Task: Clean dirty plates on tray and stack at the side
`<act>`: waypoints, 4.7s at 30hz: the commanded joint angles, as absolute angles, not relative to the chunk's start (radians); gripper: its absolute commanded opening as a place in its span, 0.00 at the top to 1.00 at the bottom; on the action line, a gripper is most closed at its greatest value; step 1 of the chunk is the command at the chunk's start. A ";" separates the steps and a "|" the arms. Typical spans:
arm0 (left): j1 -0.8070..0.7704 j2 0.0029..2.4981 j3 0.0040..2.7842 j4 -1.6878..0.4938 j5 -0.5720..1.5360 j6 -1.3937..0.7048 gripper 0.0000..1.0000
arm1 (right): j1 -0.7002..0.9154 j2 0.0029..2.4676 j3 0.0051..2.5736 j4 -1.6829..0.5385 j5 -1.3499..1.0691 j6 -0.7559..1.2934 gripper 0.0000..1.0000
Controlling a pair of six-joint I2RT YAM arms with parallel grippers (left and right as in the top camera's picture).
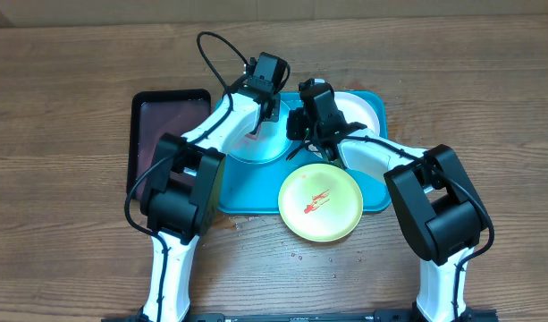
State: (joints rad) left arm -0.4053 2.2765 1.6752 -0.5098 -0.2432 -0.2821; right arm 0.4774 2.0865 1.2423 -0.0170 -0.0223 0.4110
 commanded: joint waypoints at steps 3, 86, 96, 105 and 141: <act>-0.413 2.351 1.633 -0.563 -0.026 -0.279 0.96 | 0.476 2.080 1.271 -0.006 -0.027 0.419 0.96; -0.360 2.351 1.512 -0.526 -0.296 -0.161 0.96 | 0.476 2.080 1.271 -0.005 -0.019 0.419 0.96; -0.335 2.351 1.512 -0.598 -0.295 -0.163 0.96 | 0.476 2.080 1.271 -0.005 -0.019 0.419 0.96; -0.381 2.351 1.512 -0.687 -0.200 -0.211 0.96 | 0.476 2.080 1.271 -0.004 -0.019 0.419 0.96; -0.377 2.392 1.521 -0.486 -0.260 -0.300 0.96 | 0.476 2.080 1.271 -0.006 -0.020 0.419 0.96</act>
